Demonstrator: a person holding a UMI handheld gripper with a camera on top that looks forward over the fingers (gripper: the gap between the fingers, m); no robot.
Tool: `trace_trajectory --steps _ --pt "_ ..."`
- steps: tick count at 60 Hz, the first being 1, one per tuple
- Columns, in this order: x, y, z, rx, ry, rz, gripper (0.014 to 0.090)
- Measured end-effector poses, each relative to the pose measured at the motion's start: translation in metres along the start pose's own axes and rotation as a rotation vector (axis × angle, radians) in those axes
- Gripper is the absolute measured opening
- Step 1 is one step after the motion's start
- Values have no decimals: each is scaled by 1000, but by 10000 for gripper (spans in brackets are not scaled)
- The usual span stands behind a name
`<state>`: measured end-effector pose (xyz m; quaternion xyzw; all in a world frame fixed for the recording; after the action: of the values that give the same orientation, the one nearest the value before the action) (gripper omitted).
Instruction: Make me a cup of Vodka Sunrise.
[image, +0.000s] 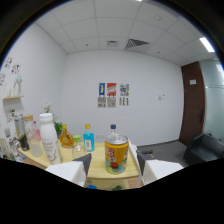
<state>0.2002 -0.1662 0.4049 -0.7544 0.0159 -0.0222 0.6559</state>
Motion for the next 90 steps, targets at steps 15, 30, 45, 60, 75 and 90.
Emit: trace_trajectory --steps 15,30,45,60,75,90 --pt "8 7 58 -26 -23 5 830" --pt "5 10 78 -40 -36 25 542" --pt "7 6 66 -44 -14 23 524" --pt "-4 -24 -2 28 -22 79 523" --pt "-37 62 -49 -51 -41 115 520" --pt "-67 186 -41 -176 -51 118 522"
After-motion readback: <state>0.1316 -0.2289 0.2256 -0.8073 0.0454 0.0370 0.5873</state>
